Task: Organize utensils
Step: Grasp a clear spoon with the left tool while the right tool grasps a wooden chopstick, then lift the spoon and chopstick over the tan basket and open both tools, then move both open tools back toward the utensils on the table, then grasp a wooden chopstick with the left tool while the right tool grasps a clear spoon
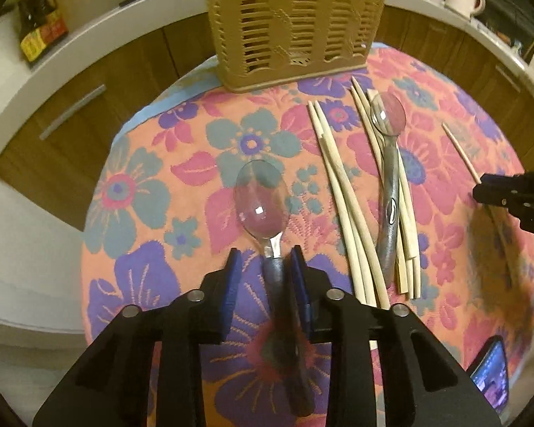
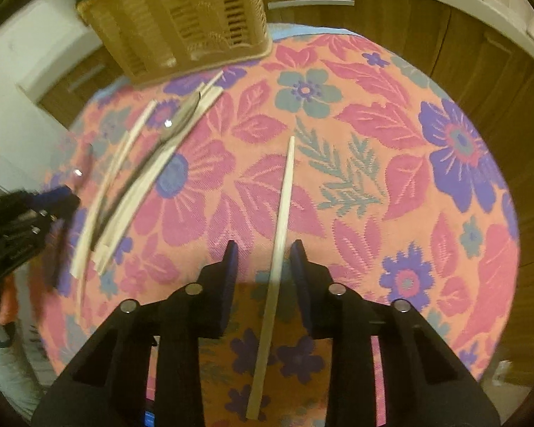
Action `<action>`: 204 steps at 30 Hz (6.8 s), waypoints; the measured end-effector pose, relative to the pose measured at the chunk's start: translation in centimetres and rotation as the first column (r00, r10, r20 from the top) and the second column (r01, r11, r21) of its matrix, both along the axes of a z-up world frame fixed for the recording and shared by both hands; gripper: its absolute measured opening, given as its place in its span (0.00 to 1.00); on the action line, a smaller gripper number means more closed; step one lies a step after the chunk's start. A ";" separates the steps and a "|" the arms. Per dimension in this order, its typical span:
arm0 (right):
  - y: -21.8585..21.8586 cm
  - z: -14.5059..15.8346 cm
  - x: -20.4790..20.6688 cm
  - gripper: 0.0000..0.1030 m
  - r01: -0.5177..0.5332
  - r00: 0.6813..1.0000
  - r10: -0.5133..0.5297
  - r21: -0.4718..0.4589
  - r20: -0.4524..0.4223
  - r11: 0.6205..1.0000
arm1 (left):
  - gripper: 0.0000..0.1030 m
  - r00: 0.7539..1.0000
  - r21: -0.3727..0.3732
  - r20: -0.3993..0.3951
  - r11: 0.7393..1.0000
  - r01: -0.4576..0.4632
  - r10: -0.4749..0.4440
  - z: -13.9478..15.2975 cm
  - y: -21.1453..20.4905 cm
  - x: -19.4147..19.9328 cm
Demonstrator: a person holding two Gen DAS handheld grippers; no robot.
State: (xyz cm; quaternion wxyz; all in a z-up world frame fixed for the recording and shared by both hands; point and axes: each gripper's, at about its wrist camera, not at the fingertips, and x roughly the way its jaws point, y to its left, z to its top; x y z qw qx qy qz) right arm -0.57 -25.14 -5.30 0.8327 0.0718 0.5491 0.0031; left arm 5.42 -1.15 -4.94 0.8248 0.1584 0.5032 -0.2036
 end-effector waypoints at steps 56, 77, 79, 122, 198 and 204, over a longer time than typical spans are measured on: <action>3.7 22.2 10.4 0.04 -0.190 0.760 0.099 0.075 0.642 0.979 | 0.10 0.885 -0.552 0.446 0.818 0.158 0.131 19.8 -0.4 8.1; 3.2 16.3 19.7 0.04 0.049 0.674 -0.093 0.081 0.733 0.996 | 0.11 0.804 -0.630 0.520 0.765 0.134 0.288 15.2 -5.8 14.5; 3.4 15.9 19.4 0.04 0.047 0.672 -0.085 0.073 0.736 0.996 | 0.11 0.806 -0.625 0.520 0.769 0.132 0.285 14.8 -5.8 14.4; 2.8 3.3 -0.3 0.39 -0.027 0.934 -0.050 0.211 0.352 0.977 | 0.37 0.999 -0.346 0.034 0.938 -0.006 0.019 1.3 -2.1 0.2; -4.4 0.6 1.5 0.05 -0.002 1.000 0.005 0.185 -0.014 0.983 | 0.23 0.999 -0.057 0.042 0.998 -0.004 0.007 -0.2 0.7 -0.6; -4.8 1.1 0.8 0.41 0.004 0.999 0.000 0.122 -0.035 0.992 | 0.23 1.000 -0.073 0.026 0.997 -0.003 0.005 -0.1 1.2 -0.3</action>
